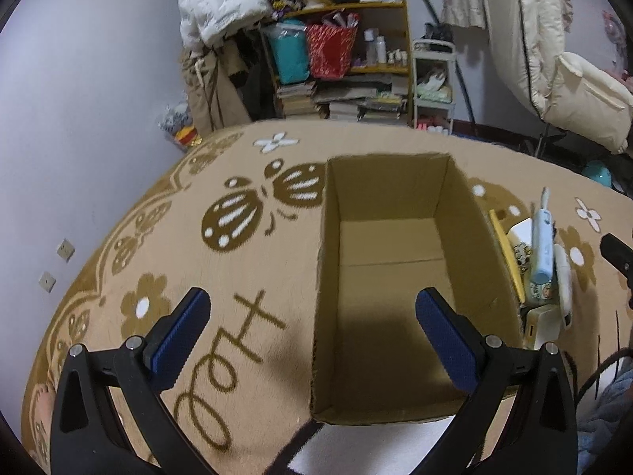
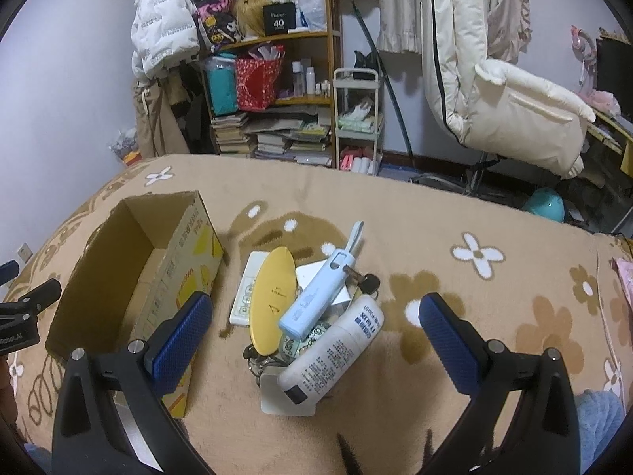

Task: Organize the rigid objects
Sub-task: 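Clamp the box wall with the left tool while the right tool grasps the white remote, then lift the white remote with the right tool and carry it over the box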

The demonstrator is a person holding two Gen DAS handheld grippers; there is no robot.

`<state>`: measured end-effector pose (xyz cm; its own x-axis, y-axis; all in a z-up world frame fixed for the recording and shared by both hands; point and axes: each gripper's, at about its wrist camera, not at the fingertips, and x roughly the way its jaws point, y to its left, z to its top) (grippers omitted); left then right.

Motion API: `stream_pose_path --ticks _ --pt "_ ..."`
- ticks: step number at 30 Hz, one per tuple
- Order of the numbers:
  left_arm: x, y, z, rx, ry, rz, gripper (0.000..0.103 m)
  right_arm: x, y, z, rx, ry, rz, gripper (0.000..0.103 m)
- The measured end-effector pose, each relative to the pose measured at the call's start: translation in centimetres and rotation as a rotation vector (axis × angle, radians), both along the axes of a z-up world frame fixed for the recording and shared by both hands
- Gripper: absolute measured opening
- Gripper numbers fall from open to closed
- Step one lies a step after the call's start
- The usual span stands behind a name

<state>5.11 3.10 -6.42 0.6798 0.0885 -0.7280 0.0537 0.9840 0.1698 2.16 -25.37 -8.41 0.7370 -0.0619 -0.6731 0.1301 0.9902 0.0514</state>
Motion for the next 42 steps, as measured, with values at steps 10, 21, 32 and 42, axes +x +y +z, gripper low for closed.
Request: stream_pose_path --ticks 10,21,32,42 --pt "2.0 1.7 -2.9 -0.061 0.092 0.057 0.071 2.5 -1.2 -2.7 0.0 0.116 -0.03 0.103" --pt "2.8 1.4 -5.9 -0.114 0.225 -0.005 0.013 4.7 -3.1 -5.2 0.065 0.233 -0.08 0.103" --pt "2.5 1.0 -6.1 -0.065 0.237 -0.002 0.007 5.7 -5.6 -9.0 0.241 0.391 -0.172 0.076" --pt "2.7 1.3 -6.1 -0.079 0.227 0.016 0.007 6.4 -4.6 -10.7 0.329 0.428 -0.275 0.051"
